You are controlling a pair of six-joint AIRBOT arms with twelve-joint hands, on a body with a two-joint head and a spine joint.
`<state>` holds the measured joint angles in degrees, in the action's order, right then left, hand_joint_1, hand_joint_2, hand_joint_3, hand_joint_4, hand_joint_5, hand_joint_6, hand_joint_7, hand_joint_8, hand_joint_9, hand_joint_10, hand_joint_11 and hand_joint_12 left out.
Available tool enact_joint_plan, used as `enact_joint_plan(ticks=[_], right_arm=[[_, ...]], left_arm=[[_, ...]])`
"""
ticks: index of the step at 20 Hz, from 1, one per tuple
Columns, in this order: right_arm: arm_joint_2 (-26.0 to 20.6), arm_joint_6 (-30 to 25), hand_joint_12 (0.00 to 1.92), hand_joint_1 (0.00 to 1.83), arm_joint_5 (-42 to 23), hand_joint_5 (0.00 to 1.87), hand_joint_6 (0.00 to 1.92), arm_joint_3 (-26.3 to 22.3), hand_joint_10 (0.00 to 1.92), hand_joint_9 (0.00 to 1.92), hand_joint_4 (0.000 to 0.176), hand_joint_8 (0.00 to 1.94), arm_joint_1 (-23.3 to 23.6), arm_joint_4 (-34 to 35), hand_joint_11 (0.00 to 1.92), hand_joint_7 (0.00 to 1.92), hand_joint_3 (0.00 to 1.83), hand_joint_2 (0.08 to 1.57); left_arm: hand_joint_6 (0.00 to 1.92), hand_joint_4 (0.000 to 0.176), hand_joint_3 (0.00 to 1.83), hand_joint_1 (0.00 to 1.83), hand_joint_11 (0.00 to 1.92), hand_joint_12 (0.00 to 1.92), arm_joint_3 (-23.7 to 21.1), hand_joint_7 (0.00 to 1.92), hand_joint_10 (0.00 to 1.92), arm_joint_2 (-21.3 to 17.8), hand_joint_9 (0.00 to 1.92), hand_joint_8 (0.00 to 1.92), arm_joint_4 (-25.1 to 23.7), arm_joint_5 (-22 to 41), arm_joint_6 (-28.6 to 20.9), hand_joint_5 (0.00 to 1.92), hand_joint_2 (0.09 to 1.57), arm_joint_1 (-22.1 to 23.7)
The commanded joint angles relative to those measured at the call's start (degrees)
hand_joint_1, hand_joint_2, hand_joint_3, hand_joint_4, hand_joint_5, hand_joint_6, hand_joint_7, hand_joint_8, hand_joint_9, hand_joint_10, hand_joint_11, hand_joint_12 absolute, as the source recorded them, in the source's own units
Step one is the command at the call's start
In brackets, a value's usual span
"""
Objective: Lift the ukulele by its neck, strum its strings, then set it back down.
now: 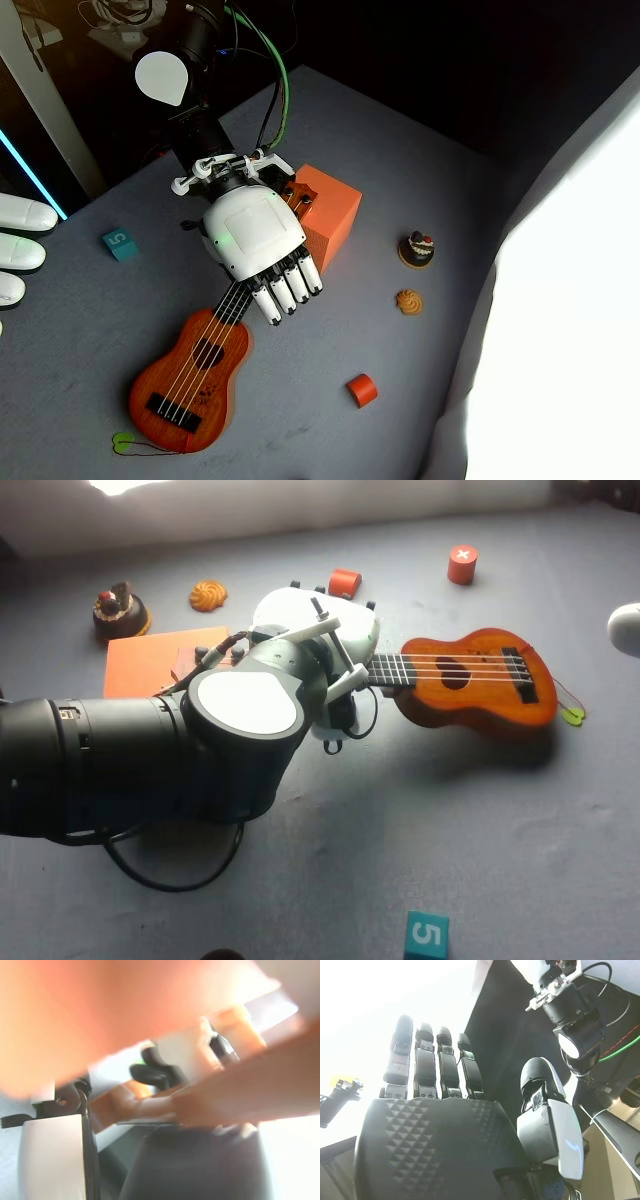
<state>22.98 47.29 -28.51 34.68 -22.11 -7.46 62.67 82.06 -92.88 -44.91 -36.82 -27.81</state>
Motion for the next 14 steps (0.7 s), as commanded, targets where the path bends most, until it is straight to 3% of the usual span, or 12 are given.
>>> enact_joint_plan(ticks=[1, 2, 4, 7, 10, 14], right_arm=[[-0.3, -0.2, 0.63, 0.06, -7.2, 0.14, 0.01, 0.0, 0.01, 0.16, 0.000, 0.00, 0.5, 0.9, 0.00, 0.15, 0.00, 1.28], [-0.3, -0.2, 0.64, 0.06, -7.2, 0.14, 0.01, 0.0, 0.01, 0.16, 0.000, 0.00, 0.5, 0.9, 0.00, 0.14, 0.00, 1.28], [-0.3, -0.2, 0.70, 0.05, -7.2, 0.15, 0.01, 0.0, 0.02, 0.17, 0.000, 0.00, 0.5, 0.9, 0.00, 0.16, 0.00, 1.27], [-0.3, -0.2, 0.66, 0.07, -7.2, 0.15, 0.01, 0.0, 0.01, 0.17, 0.000, 0.01, 0.5, 0.9, 0.00, 0.17, 0.00, 1.27], [-0.3, -0.2, 0.78, 0.07, -7.2, 0.16, 0.01, 0.0, 0.02, 0.20, 0.000, 0.01, 0.5, 0.9, 0.00, 0.19, 0.00, 1.27], [-0.3, -0.1, 0.78, 0.05, -7.2, 0.18, 0.02, 0.1, 0.02, 0.19, 0.000, 0.01, 0.5, 0.9, 0.00, 0.19, 0.00, 1.27]], left_arm=[[1.92, 0.000, 0.01, 1.33, 1.38, 1.92, -0.3, 1.37, 1.92, 0.2, 1.41, 1.92, -3.6, -1.5, 0.4, 1.26, 1.12, 0.9], [1.92, 0.000, 0.01, 1.35, 1.48, 1.92, -0.3, 1.44, 1.92, 0.2, 1.49, 1.92, -3.5, -1.5, 0.4, 1.31, 1.15, 1.1], [1.92, 0.018, 0.01, 1.36, 1.55, 1.92, -0.5, 1.44, 1.92, 0.0, 1.51, 1.92, -3.4, -1.0, 0.4, 1.35, 1.20, 1.4], [1.92, 0.025, 0.00, 1.45, 1.57, 1.92, -1.2, 1.40, 1.92, -0.7, 1.50, 1.92, -2.6, -1.0, 0.4, 1.34, 1.18, 2.1], [1.92, 0.046, 0.00, 1.52, 1.54, 1.92, -2.2, 1.37, 1.92, -1.8, 1.48, 1.92, -1.7, -0.6, 0.4, 1.30, 1.19, 3.1], [1.92, 0.059, 0.00, 1.52, 1.51, 1.92, -4.6, 1.35, 1.92, -4.5, 1.45, 1.92, 1.3, 0.1, 0.9, 1.27, 1.20, 5.2]])
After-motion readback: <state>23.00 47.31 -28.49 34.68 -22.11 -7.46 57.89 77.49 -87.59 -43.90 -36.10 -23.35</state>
